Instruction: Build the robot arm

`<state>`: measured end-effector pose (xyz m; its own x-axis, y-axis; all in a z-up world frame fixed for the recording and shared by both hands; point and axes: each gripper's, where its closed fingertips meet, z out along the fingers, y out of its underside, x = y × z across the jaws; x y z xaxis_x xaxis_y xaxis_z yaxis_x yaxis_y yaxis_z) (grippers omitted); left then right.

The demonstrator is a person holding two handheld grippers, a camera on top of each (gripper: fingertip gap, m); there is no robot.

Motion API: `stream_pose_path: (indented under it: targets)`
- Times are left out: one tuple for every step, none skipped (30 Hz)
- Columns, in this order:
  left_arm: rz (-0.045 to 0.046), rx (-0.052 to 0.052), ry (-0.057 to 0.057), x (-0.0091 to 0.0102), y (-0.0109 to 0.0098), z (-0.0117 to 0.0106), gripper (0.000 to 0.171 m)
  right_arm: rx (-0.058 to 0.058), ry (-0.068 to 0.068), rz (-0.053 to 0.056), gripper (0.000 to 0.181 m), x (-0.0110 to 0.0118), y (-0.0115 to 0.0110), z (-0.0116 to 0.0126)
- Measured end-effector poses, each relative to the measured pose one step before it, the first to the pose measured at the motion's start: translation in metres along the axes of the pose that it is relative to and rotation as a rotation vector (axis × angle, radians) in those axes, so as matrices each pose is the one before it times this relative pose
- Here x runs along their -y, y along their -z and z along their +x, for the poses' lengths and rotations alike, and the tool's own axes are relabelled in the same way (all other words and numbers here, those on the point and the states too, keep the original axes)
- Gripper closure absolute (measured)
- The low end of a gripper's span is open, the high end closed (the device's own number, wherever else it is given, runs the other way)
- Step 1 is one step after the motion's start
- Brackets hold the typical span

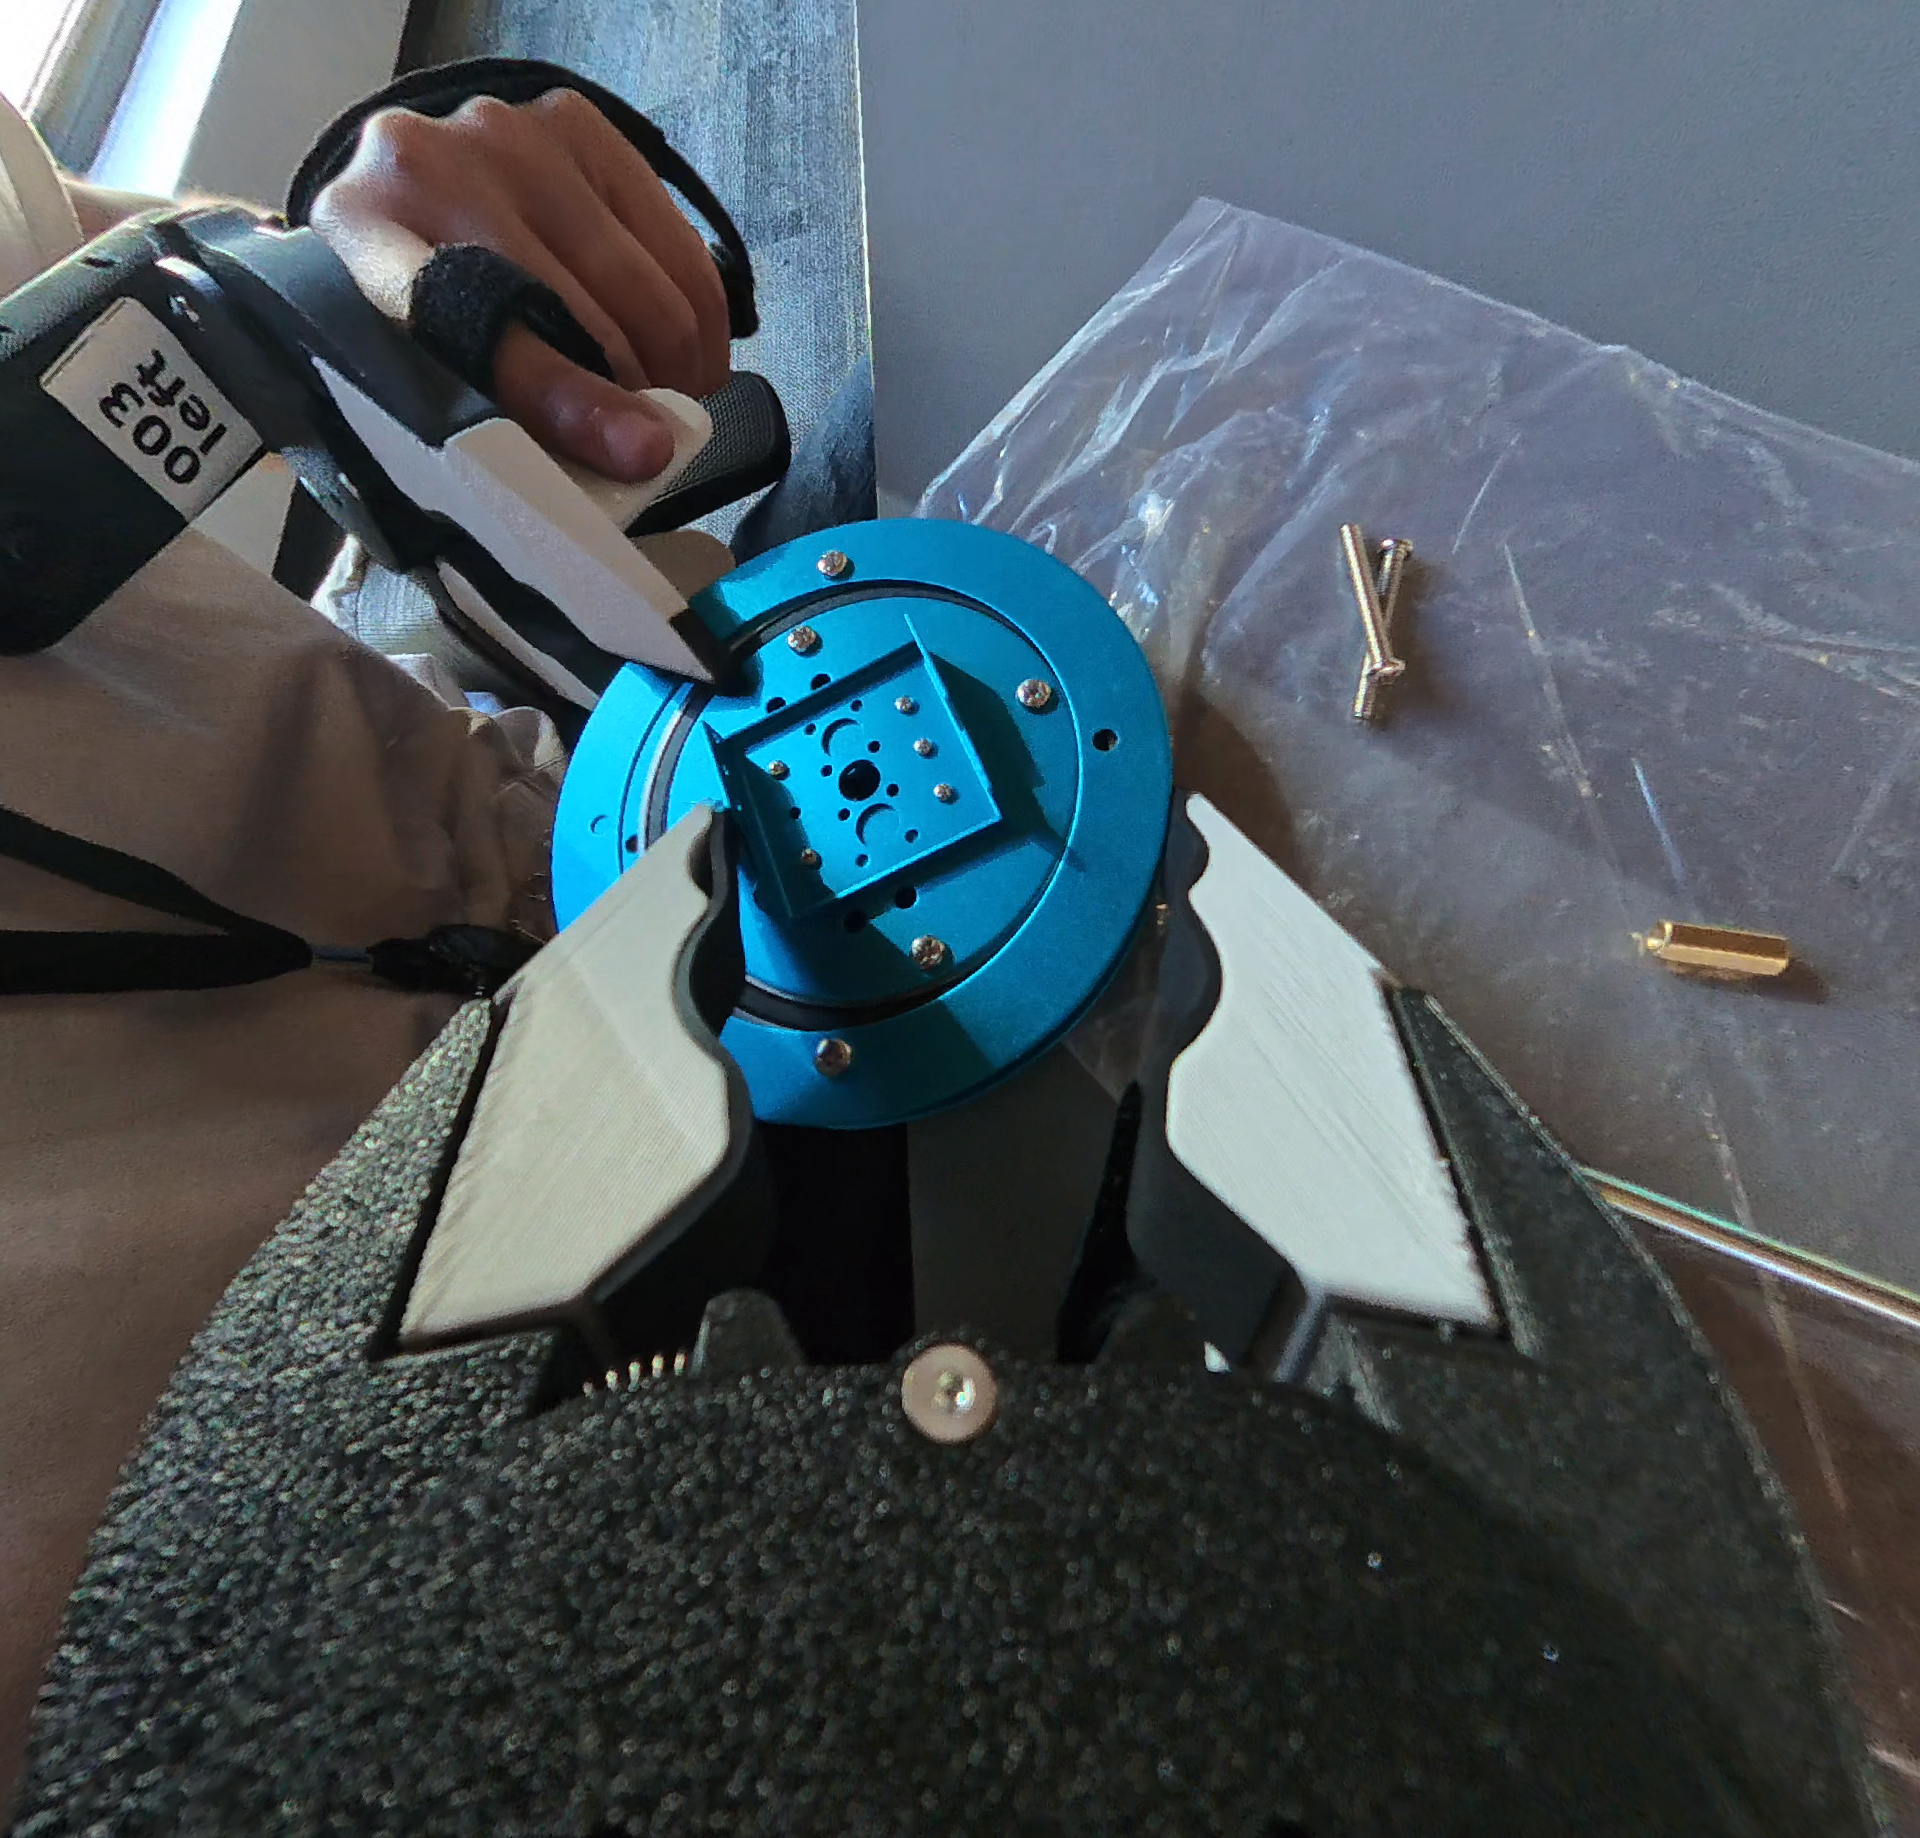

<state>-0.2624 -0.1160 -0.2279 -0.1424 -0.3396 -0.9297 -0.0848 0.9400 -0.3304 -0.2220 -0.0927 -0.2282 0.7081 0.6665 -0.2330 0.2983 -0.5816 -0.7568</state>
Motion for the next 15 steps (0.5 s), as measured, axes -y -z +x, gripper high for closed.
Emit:
stream_pose_path:
  targets:
    - [-0.00509,0.0063,-0.0028,0.00085,-0.00062,-0.00176,0.151,-0.0034,-0.0036,0.0023,0.098,0.00085,-0.00010,0.00040]
    - [-0.00521,0.0144,-0.0046,0.00125,-0.00071,-0.00269,0.153,-0.0067,0.0005,0.0116,0.096,0.00254,0.00082,0.00088]
    - [-0.00114,0.0115,-0.0014,0.00148,-0.00042,-0.00208,0.154,-0.0101,0.0145,0.0218,0.095,0.00392,0.00276,0.00022]
    - [0.00205,0.0048,0.0055,0.00128,-0.00048,-0.00095,0.154,-0.0046,0.0184,0.0351,0.096,0.00598,0.00488,-0.00162]
    - [0.00271,0.0023,0.0140,0.00088,-0.00054,-0.00040,0.154,0.0046,0.0128,0.0358,0.098,0.00612,0.00655,-0.00393]
    - [-0.00052,-0.0009,0.0184,0.00038,-0.00052,0.00032,0.153,0.0245,0.0175,0.0195,0.099,0.00357,0.00607,-0.00806]
    - [0.00016,0.0028,0.0143,0.00035,-0.00044,0.00013,0.153,0.0046,0.0182,-0.0039,0.100,-0.00029,0.00425,-0.00565]
    - [-0.00074,0.0012,0.0072,0.00050,-0.00041,0.00051,0.153,-0.0091,0.0287,-0.0305,0.101,-0.00552,0.00177,-0.00455]
    - [-0.00051,0.0014,0.0018,0.00069,-0.00045,0.00050,0.153,0.0046,0.0438,-0.0379,0.107,-0.00832,-0.00080,-0.00868]
    - [0.00108,0.0012,0.0018,0.00109,-0.00063,0.00039,0.153,0.0019,0.0399,-0.0221,0.115,-0.00652,-0.00287,-0.00903]
    - [-0.00143,-0.0029,0.0048,0.00075,-0.00104,0.00098,0.153,-0.0203,0.0270,-0.0029,0.123,-0.00304,-0.00328,-0.00478]
    - [-0.00407,-0.0058,0.0041,0.00016,-0.00161,0.00169,0.152,-0.0127,0.0036,0.0210,0.128,0.00072,-0.00084,-0.00359]
    - [-0.00011,0.0060,0.0038,0.00110,-0.00125,0.00005,0.152,-0.0061,-0.0131,0.0140,0.130,-0.00022,0.00012,-0.00173]
    - [-0.00054,0.0062,0.0071,0.00152,-0.00123,-0.00008,0.152,-0.0066,-0.0237,0.0132,0.130,-0.00036,0.00082,0.00036]
    - [0.00132,0.0041,0.0121,0.00261,-0.00101,-0.00011,0.152,-0.0031,-0.0222,0.0169,0.130,0.00003,0.00141,0.00005]
